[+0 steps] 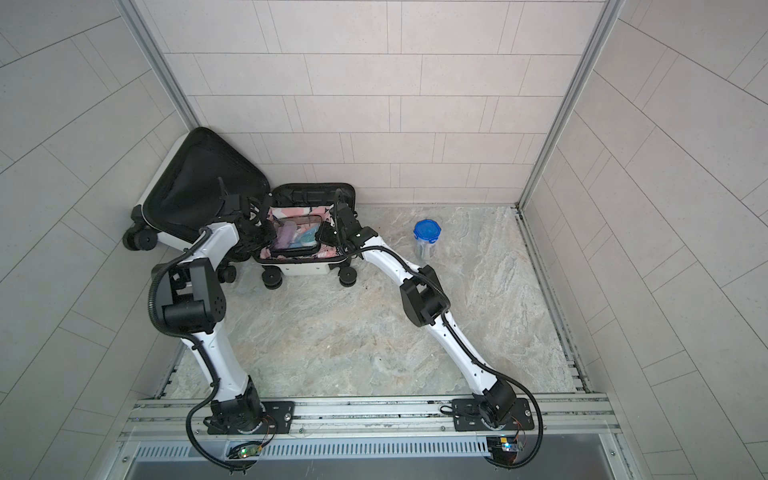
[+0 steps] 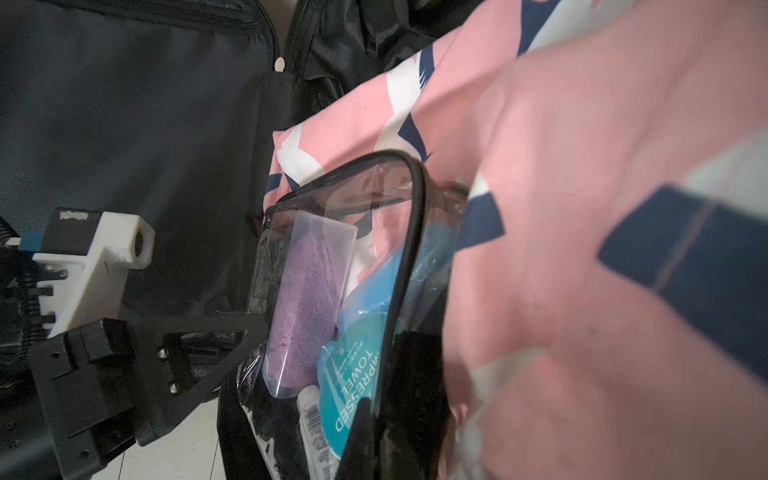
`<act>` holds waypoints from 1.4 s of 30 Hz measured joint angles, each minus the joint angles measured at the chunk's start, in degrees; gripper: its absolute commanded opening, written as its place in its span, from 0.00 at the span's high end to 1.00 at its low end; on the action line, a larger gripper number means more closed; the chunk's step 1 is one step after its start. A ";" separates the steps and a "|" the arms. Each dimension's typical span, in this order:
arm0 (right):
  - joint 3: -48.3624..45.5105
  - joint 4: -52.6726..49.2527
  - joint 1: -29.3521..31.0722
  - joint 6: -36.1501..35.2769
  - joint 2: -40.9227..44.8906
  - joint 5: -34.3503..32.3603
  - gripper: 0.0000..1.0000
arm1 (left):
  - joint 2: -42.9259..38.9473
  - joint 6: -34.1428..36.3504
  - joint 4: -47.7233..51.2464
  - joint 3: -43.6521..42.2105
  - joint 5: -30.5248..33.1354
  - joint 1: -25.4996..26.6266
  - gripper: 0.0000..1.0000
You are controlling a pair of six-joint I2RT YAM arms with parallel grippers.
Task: Pack the luggage
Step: 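Open both grippers to release the pouch and lift them away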
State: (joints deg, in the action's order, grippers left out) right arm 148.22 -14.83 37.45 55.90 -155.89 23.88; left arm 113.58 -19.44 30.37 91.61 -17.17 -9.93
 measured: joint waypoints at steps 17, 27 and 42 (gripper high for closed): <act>0.00 -13.73 0.00 -8.96 10.05 -1.55 0.24 | -14.14 -0.59 2.64 0.09 -1.20 0.96 0.28; -5.88 -26.69 -0.33 -19.74 25.51 -8.41 0.23 | -34.34 -1.99 2.89 -6.93 2.47 7.50 0.28; -35.85 -28.61 -0.17 -24.55 39.74 -16.94 0.25 | -50.03 -10.05 5.95 -32.83 10.29 1.75 0.24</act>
State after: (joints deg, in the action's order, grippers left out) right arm 112.38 -43.44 37.28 31.35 -116.16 6.94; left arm 63.55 -29.50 36.32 58.78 -6.87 -8.19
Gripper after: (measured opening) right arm 0.742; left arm 0.752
